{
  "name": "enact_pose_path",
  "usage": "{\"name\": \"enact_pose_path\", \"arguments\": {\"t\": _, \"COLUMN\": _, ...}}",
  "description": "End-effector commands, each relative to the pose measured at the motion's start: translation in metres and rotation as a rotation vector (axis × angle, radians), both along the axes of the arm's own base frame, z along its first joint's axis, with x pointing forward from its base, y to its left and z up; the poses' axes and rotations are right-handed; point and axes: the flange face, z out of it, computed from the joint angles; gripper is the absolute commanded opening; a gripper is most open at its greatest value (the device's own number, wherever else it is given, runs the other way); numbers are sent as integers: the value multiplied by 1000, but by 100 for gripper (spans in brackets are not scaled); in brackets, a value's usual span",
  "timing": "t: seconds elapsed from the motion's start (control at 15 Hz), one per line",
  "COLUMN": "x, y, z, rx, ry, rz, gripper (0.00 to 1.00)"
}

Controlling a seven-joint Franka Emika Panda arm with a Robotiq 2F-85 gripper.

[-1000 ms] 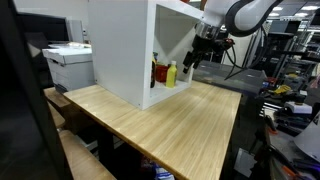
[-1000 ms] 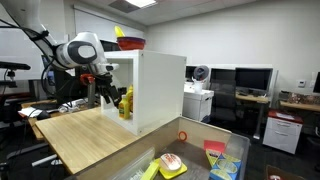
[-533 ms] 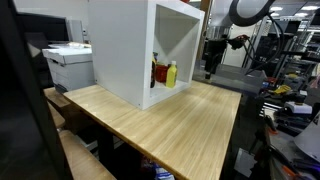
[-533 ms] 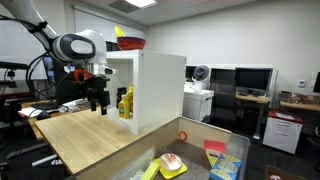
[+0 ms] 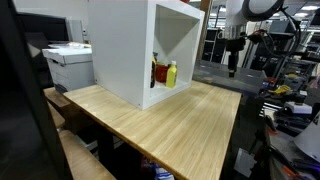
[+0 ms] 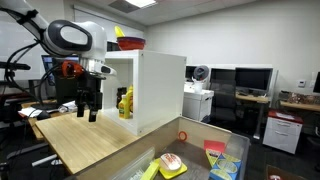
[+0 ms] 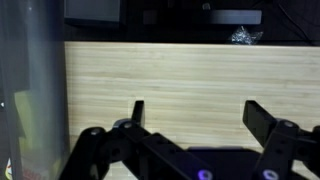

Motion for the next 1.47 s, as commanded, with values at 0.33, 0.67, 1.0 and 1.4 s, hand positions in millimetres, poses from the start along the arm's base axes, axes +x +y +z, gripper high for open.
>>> {"name": "enact_pose_path", "arguments": {"t": 0.33, "x": -64, "y": -61, "z": 29, "rx": 41, "ry": -116, "rz": -44, "gripper": 100}}
{"name": "enact_pose_path", "arguments": {"t": 0.67, "x": -74, "y": -55, "z": 82, "rx": -26, "ry": -351, "rz": -6, "gripper": 100}}
{"name": "enact_pose_path", "arguments": {"t": 1.0, "x": -65, "y": -39, "z": 122, "rx": -77, "ry": -514, "rz": -1, "gripper": 100}}
{"name": "enact_pose_path", "arguments": {"t": 1.4, "x": -73, "y": -27, "z": 119, "rx": -19, "ry": -307, "rz": 85, "gripper": 100}}
